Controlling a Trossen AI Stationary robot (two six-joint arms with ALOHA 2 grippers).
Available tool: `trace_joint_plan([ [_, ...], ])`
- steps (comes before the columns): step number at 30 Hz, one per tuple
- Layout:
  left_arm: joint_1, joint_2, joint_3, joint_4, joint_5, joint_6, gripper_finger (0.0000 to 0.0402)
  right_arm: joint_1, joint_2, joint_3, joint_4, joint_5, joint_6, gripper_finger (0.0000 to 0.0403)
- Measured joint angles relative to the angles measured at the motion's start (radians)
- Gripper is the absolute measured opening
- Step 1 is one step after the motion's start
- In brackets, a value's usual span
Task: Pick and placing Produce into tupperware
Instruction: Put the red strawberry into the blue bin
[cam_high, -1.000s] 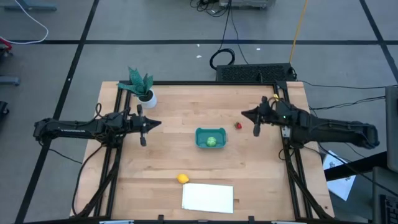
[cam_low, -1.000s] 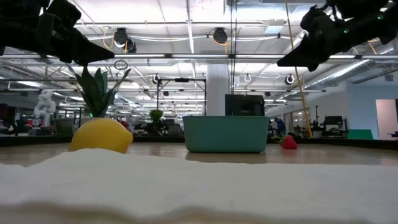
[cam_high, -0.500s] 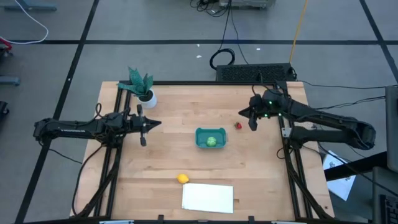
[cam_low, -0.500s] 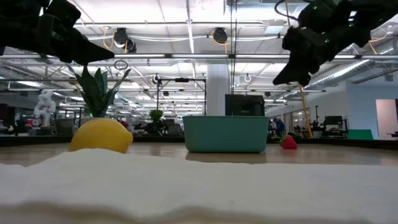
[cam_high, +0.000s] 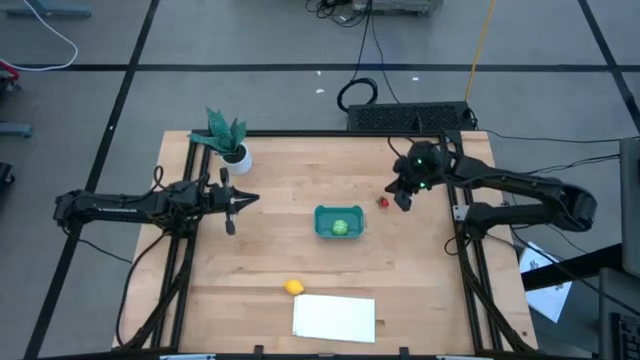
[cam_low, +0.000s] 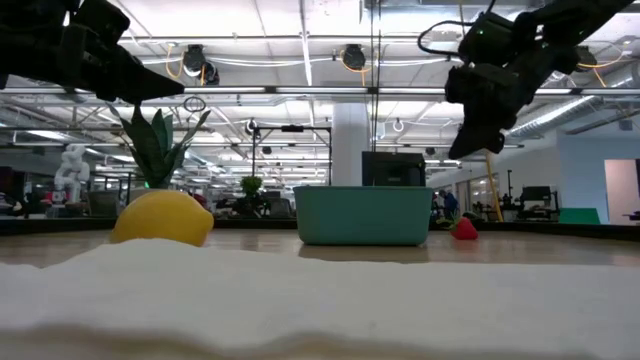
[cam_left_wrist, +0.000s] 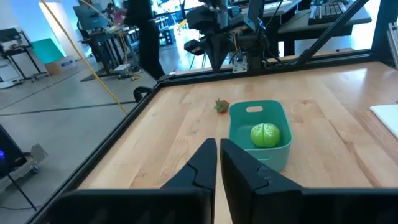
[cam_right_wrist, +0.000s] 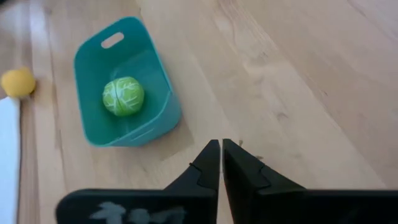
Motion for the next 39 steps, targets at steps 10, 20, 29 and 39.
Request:
trace_joint_plan([
  [10, 0.000, 0.000, 0.000, -0.005, 0.000, -0.002, 0.0002, 0.000, 0.074, 0.021, -0.019, 0.005, -0.010, 0.0140],
  [20, 0.000, 0.000, 0.000, -0.027, 0.000, -0.006, 0.0027, 0.031, 0.137, 0.021, -0.022, 0.113, -0.132, 0.0280],
  [29, 0.000, 0.000, 0.000, -0.031, 0.000, -0.009, 0.0012, 0.082, 0.137, 0.021, -0.026, 0.135, -0.269, 0.0304],
  [39, 0.000, 0.000, 0.000, -0.031, 0.000, -0.010, 0.0015, 0.089, 0.162, 0.020, -0.047, 0.132, -0.235, 0.0304],
])
